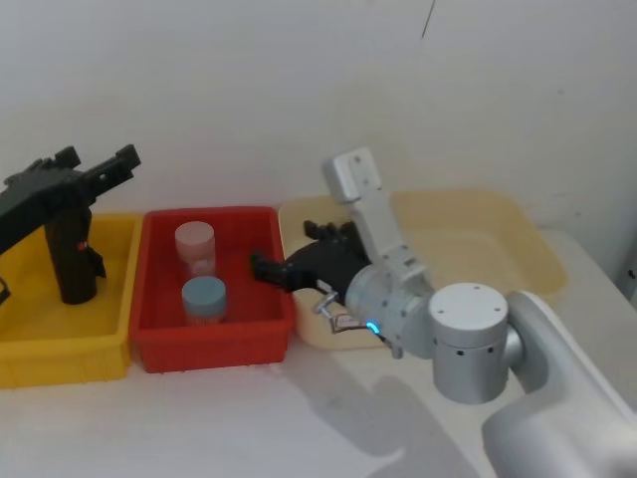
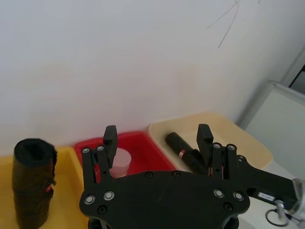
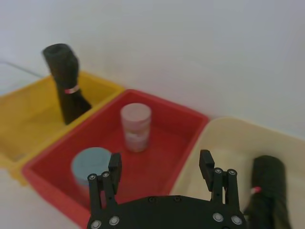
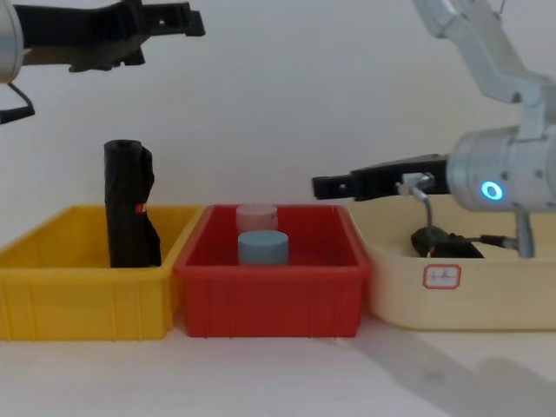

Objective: Pick up the garbage bag with the one hand and transfer it to the other hand.

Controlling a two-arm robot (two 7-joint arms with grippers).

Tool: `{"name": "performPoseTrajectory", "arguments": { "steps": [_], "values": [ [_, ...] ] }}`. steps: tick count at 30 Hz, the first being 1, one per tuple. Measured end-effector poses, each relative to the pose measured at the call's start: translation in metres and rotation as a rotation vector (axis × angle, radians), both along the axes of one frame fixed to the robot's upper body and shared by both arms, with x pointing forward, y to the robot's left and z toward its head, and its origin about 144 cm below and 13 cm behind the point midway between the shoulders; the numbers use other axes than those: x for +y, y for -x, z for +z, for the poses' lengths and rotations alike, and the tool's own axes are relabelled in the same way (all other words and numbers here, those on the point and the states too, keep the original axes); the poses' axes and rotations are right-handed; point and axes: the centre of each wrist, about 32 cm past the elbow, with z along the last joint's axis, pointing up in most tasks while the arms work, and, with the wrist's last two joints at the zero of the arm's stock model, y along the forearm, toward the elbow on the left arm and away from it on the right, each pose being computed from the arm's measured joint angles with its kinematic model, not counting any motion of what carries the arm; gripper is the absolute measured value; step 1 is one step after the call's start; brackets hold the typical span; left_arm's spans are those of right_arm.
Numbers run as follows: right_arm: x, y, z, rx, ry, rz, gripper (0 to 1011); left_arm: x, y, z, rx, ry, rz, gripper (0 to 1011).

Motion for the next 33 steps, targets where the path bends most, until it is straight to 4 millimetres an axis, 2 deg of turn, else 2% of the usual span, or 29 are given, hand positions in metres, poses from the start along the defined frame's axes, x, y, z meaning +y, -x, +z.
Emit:
{"name": "performPoseTrajectory", "arguments": {
  "steps": [12,18,33],
  "values": [
    [0.028,0.004,0.014,0.05,0.004,0.049,1002,0.007,-0.002,-0.008,0.025,-0.024,0.034,1001],
    [0.035,0.002,0.017,0.062,0.004,0.05,1001,0.009,-0.003,-0.01,0.03,-0.029,0.04,1001],
    [0.043,-0.005,0.003,0.11,0.041,0.067,1001,0.011,-0.003,-0.012,0.036,-0.035,0.048,1001]
  ]
}}
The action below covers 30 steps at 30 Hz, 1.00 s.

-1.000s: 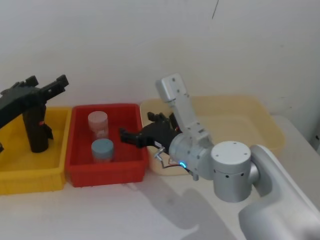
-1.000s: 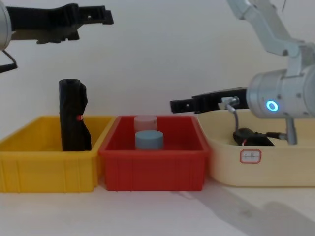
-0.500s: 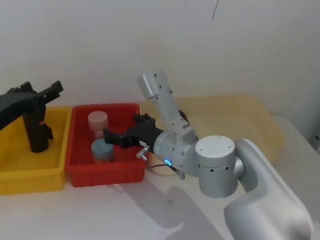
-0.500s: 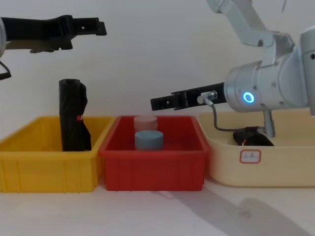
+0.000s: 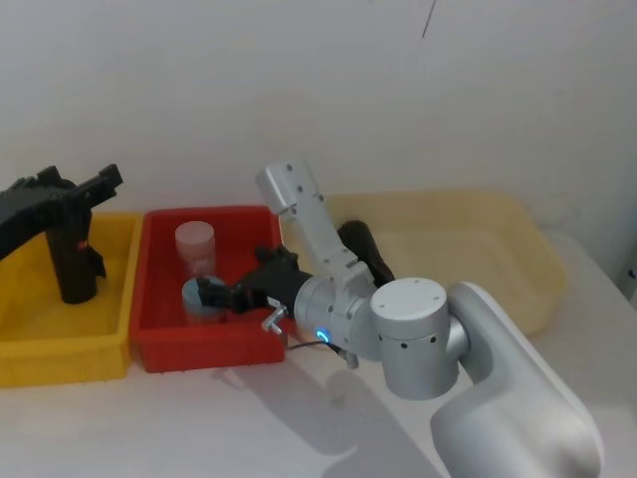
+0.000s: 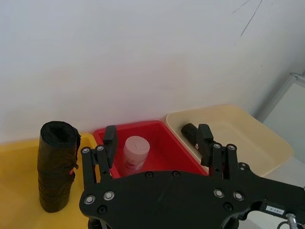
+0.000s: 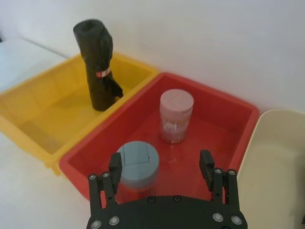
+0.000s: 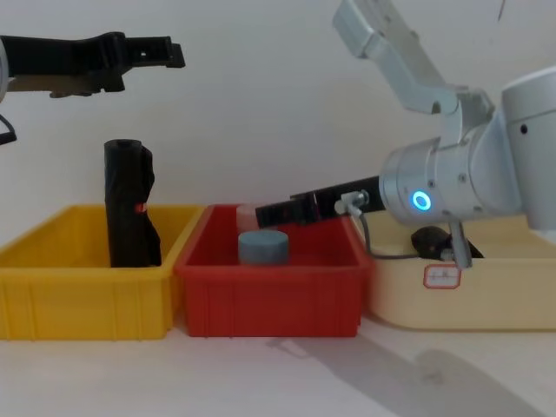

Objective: Pick up the garbage bag with the one hand and transfer it to the other hand.

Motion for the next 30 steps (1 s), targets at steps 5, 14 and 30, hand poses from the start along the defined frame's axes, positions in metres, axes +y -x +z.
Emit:
{"name": "performPoseTrajectory", "arguments": {
  "steps": [5,14,30],
  "values": [
    [0.0,-0.002,-0.006,0.017,0.008,0.014,1001,0.0,0.0,0.0,0.001,-0.001,0.001,1001],
    [0.001,-0.005,-0.011,0.043,-0.012,0.031,1001,0.001,0.0,-0.001,0.002,-0.002,0.003,1001],
    [0.007,-0.02,-0.018,0.073,-0.044,0.043,1001,0.001,0.0,-0.001,0.003,-0.002,0.003,1001]
  ]
}}
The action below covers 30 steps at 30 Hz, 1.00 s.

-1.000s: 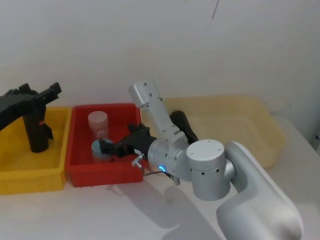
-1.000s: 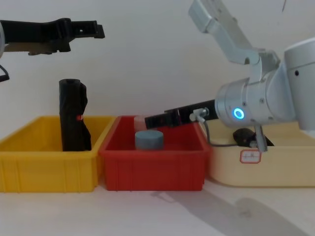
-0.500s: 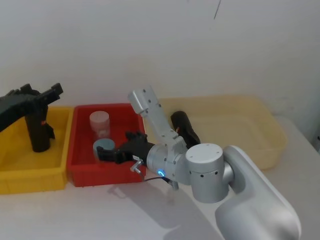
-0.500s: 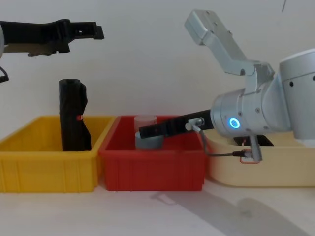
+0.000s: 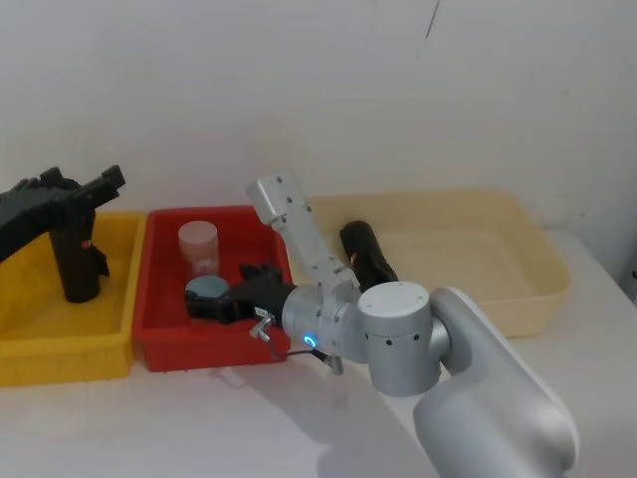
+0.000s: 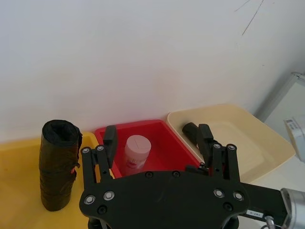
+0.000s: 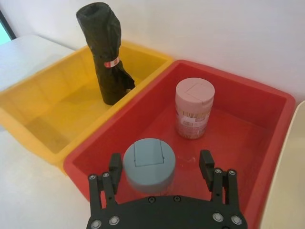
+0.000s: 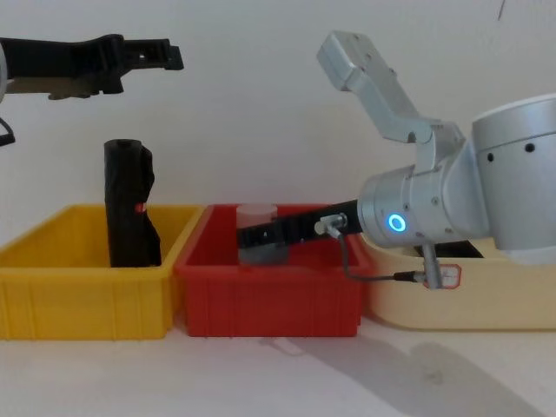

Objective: Pick up the garbage bag with the one hand and transfer it to the other hand.

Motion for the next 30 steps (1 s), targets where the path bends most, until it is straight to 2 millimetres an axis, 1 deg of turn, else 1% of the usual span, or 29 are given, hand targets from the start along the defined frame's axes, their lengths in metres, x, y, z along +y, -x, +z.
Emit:
{"name": "performPoseTrajectory", "arguments": {
  "steps": [19,23,26,27,28,29,30],
  "values": [
    [0.004,-0.02,-0.012,0.038,-0.003,-0.019,1002,0.0,0.0,0.0,0.0,0.0,0.0,1001],
    [0.004,-0.023,-0.013,0.04,-0.007,-0.019,945,0.0,0.0,0.0,0.0,0.0,0.0,1001],
    [0.004,-0.024,-0.014,0.043,-0.009,-0.019,852,0.0,0.0,0.0,0.0,0.0,0.0,1001],
    [0.004,-0.024,-0.014,0.043,-0.009,-0.019,852,0.0,0.0,0.0,0.0,0.0,0.0,1001],
    [0.004,-0.025,-0.014,0.044,-0.01,-0.019,818,0.0,0.0,0.0,0.0,0.0,0.0,1001],
    [0.004,-0.025,-0.014,0.044,-0.01,-0.018,763,0.0,0.0,0.0,0.0,0.0,0.0,1001],
    [0.004,-0.026,-0.014,0.045,-0.01,-0.018,763,0.0,0.0,0.0,0.0,0.0,0.0,1001]
  ]
}}
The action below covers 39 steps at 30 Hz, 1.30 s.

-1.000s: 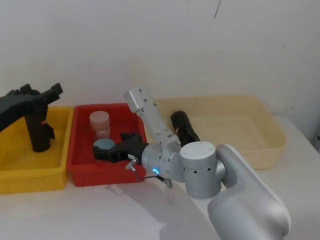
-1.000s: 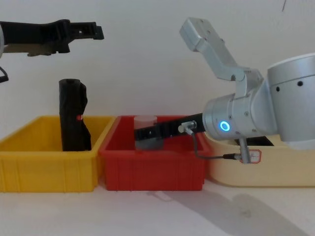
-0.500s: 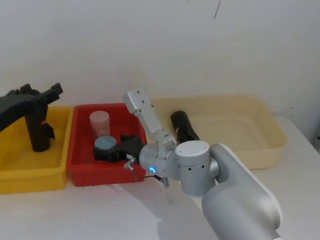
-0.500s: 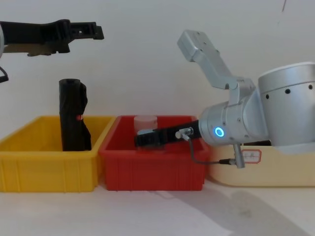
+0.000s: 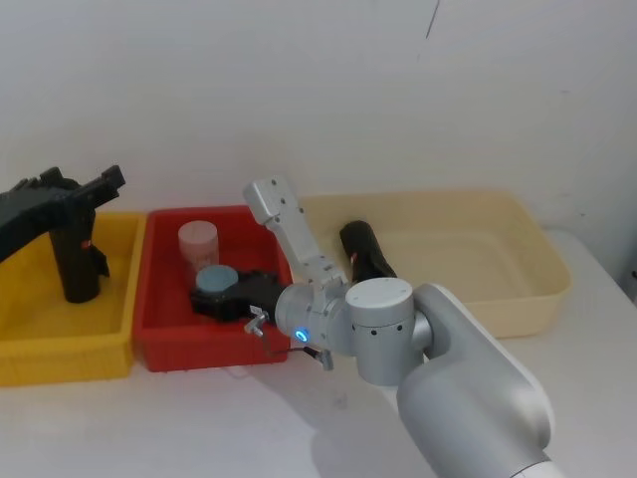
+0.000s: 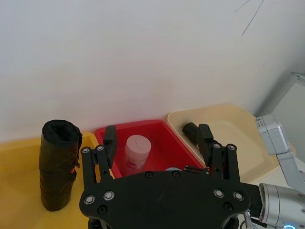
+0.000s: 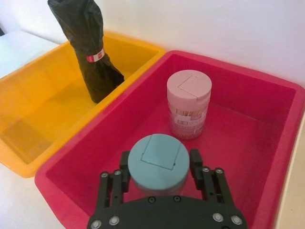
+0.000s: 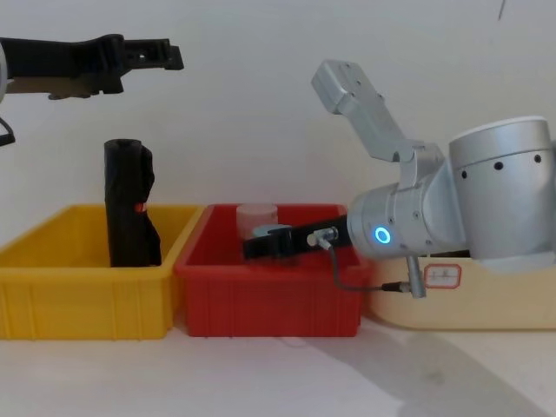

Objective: Pick up the garbage bag with the one hand and transfer it to the other hand.

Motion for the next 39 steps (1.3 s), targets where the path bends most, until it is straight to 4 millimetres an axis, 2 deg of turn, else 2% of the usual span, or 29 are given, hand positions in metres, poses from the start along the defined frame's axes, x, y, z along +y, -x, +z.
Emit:
{"name": "performPoseTrajectory", "arguments": {
  "steps": [4,11,17,24,32,39],
  "values": [
    [0.0,-0.001,0.0,0.0,-0.002,0.001,660,0.0,0.0,0.0,0.0,0.0,0.0,1001],
    [-0.002,0.0,0.002,-0.009,-0.011,-0.01,660,0.0,0.0,0.0,0.0,0.0,0.0,1001],
    [-0.011,0.002,0.015,-0.044,-0.045,-0.048,660,0.0,0.0,0.0,0.0,0.0,0.0,1001],
    [-0.032,0.005,0.039,-0.108,-0.111,-0.117,660,0.0,0.0,0.0,0.0,0.0,0.0,1001],
    [-0.066,0.007,0.068,-0.194,-0.186,-0.221,660,0.0,0.0,0.0,0.0,0.0,0.0,1001],
    [-0.089,0.007,0.08,-0.255,-0.209,-0.31,660,0.0,0.0,0.0,0.0,0.0,0.0,1001]
  ]
}}
